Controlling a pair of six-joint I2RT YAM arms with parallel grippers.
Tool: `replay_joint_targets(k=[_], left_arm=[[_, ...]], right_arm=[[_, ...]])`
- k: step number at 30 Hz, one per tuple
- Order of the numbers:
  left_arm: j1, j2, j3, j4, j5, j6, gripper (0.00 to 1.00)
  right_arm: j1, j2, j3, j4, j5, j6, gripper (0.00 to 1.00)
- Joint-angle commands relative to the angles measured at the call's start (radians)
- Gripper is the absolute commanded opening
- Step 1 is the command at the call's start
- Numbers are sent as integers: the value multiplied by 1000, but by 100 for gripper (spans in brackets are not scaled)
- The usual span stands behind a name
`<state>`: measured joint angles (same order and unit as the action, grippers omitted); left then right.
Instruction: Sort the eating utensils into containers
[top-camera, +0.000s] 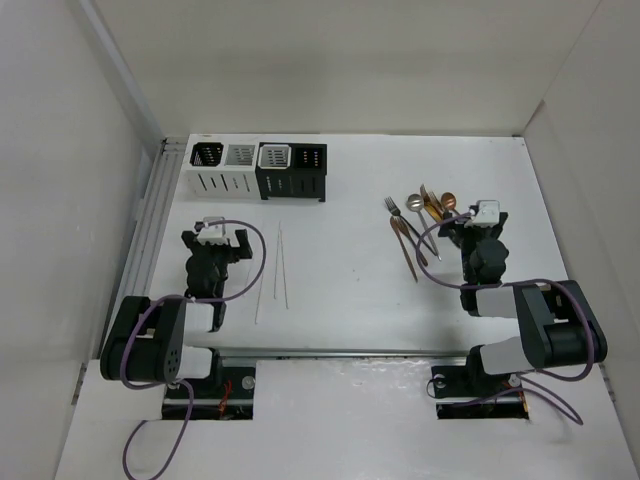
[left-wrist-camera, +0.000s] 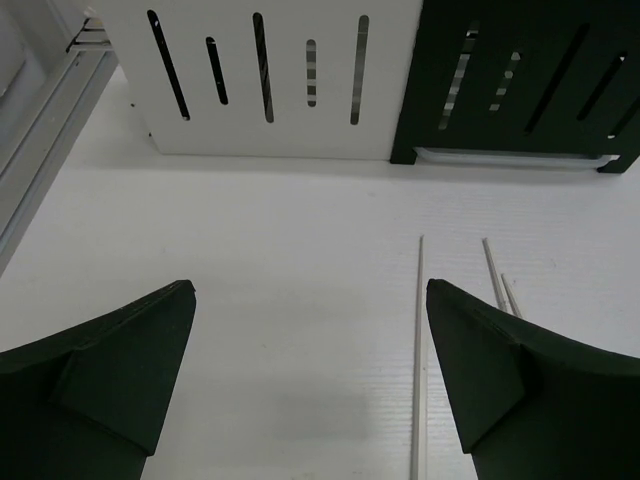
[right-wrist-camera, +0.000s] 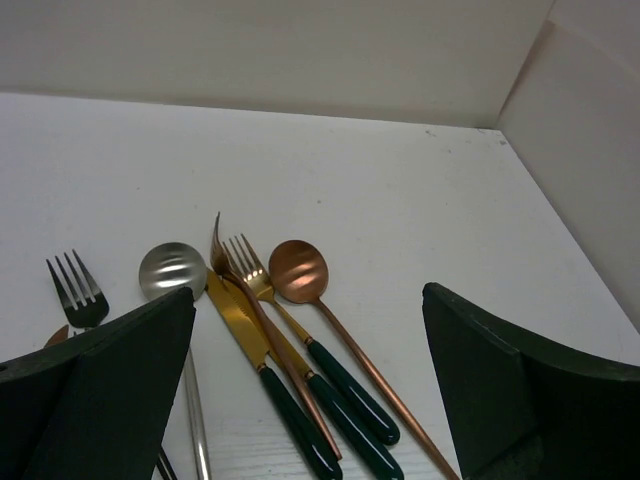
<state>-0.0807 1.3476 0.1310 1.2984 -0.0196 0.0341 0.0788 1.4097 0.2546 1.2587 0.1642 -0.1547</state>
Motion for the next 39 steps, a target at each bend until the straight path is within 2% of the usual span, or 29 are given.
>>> replay_joint_targets(k=[1,4,6,7,8,9,10,11,12,14,15,16,17,18,21,22,23,26,27,29,31,35,39], left_arm=[[-22,-37,-30,231,-43,15,100],[-31,-38,-30,231,-52,15,100],[-31,-38,-30,231,-43,35,100],[-31,-51,-18,231,-31,35,100],[-31,-85,17,184,43,64,100],[-31,-164,80,7,158,172,100],[-45,-298,175,-438,294,276,100],[-59,-326,341,-567,426,309,100],[-59,-343,411,-665,437,309,100],[-70,-343,531,-874,422,309,100],[-70,-320,639,-946,376,323,100],[-82,-300,692,-1017,330,323,100],[-82,-245,741,-1157,261,291,100],[-106,-214,834,-1218,145,238,100],[-116,-99,958,-1490,177,334,100],[-116,-79,976,-1527,179,361,100],[-134,-62,976,-1550,152,331,100],[-171,19,977,-1657,126,233,82],[-171,40,976,-1679,113,204,77],[-180,99,949,-1735,113,172,74],[-180,108,917,-1726,90,171,72],[-171,122,855,-1685,37,182,72],[-156,215,855,-1674,37,191,71]], right_arm=[[-2,-24,41,18,-58,-9,100],[44,-132,176,-319,-69,-94,100],[111,-178,302,-495,7,-124,100],[139,-193,328,-505,27,-203,100],[168,-205,353,-505,40,-260,100],[220,-215,420,-545,55,-322,100],[248,-215,469,-586,87,-430,100],[271,-198,527,-634,137,-460,100],[303,-181,648,-718,270,-460,100],[315,-120,765,-798,403,-451,100],[338,-98,819,-835,510,-451,100],[338,-80,904,-895,544,-451,100],[349,-48,941,-929,569,-451,100],[349,-37,972,-962,584,-451,100],[349,-37,1055,-1155,475,-361,100],[349,-37,1069,-1208,328,-324,100],[349,-46,1078,-1287,264,-287,100],[340,-46,1078,-1347,169,-122,100],[340,-46,1078,-1381,169,-91,95],[349,-35,1055,-1415,169,-4,91],[380,-35,1028,-1456,169,52,84],[421,-47,948,-1466,169,96,78],[431,-80,904,-1466,169,139,78]])
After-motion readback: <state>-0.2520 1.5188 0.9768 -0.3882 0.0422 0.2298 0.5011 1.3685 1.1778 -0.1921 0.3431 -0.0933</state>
